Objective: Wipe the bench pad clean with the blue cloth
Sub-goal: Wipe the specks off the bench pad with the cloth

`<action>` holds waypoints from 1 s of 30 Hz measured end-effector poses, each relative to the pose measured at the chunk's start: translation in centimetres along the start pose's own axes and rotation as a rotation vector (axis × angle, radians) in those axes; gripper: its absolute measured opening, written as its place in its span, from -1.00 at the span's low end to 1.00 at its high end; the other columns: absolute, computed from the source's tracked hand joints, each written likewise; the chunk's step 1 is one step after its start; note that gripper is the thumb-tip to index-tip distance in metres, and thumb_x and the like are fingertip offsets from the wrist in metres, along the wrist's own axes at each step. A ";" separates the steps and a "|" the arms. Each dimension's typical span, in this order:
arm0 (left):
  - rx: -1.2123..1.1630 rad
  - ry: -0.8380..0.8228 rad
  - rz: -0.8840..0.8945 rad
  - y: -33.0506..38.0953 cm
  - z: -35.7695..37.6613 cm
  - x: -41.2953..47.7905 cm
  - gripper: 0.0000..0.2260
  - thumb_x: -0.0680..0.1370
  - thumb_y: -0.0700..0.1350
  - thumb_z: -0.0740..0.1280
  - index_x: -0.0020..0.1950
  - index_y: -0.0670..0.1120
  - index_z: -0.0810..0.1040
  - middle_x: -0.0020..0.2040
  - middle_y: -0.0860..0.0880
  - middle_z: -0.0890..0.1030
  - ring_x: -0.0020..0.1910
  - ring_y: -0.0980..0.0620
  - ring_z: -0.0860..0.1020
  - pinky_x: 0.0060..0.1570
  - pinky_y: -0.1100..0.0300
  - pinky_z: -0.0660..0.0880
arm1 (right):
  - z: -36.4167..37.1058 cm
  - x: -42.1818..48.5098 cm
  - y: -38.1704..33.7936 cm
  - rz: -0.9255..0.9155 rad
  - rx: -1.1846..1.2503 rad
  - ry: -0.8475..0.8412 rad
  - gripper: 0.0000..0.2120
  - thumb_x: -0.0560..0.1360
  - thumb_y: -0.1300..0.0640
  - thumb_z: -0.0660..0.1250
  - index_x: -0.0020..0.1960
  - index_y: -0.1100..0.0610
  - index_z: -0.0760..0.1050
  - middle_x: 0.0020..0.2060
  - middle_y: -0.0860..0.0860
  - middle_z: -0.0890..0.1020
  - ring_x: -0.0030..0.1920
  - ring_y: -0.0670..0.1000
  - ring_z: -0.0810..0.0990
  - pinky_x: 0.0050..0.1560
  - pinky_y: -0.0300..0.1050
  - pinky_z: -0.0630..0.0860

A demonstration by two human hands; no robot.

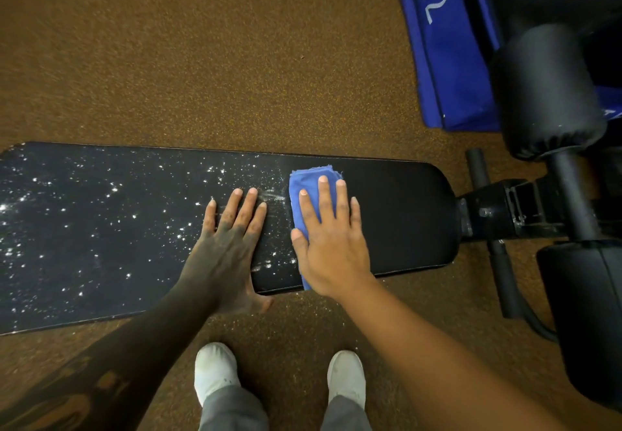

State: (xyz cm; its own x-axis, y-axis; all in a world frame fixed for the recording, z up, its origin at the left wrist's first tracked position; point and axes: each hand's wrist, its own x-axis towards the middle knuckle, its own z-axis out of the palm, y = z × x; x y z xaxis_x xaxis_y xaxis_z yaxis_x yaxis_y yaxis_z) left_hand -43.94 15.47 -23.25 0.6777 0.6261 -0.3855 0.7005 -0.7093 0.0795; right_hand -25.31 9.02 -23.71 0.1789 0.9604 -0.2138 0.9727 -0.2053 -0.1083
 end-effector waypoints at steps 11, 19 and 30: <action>-0.006 0.006 0.025 -0.3 0.2 0.0 0.34 0.11 0.64 0.17 0.62 -0.17 -0.16 0.64 -0.20 -0.20 0.61 -0.21 -0.23 0.54 -0.33 -0.08 | 0.6 2.3 -1.5 0.130 0.041 0.027 -0.42 0.64 -0.11 -0.06 0.61 -0.01 -0.07 0.60 0.17 -0.12 0.57 0.30 -0.20 0.54 0.26 -0.01; 0.023 -0.012 0.076 -1.1 -0.4 0.1 0.36 0.07 0.65 0.18 0.62 -0.19 -0.06 0.64 -0.22 -0.09 0.62 -0.24 -0.14 0.52 -0.36 -0.03 | 1.0 0.0 0.2 0.239 0.061 0.050 -0.42 0.61 -0.11 -0.06 0.60 0.02 0.04 0.60 0.15 -0.03 0.57 0.29 -0.10 0.51 0.24 0.12; 0.024 -0.012 0.013 -1.3 0.4 -0.2 0.39 0.09 0.68 0.14 0.60 -0.21 -0.19 0.63 -0.20 -0.23 0.61 -0.19 -0.25 0.56 -0.29 -0.11 | 1.2 -1.0 -0.1 0.221 0.075 0.046 -0.44 0.64 -0.06 -0.05 0.61 0.06 0.01 0.61 0.14 -0.04 0.58 0.24 -0.13 0.54 0.20 0.07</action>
State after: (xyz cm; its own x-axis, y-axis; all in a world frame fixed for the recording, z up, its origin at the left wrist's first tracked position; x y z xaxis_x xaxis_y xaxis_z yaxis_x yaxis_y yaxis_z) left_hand -45.06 16.12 -23.66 0.6839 0.6129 -0.3958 0.6859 -0.7250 0.0625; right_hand -25.80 7.84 -24.64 0.3949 0.8976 -0.1958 0.8956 -0.4236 -0.1359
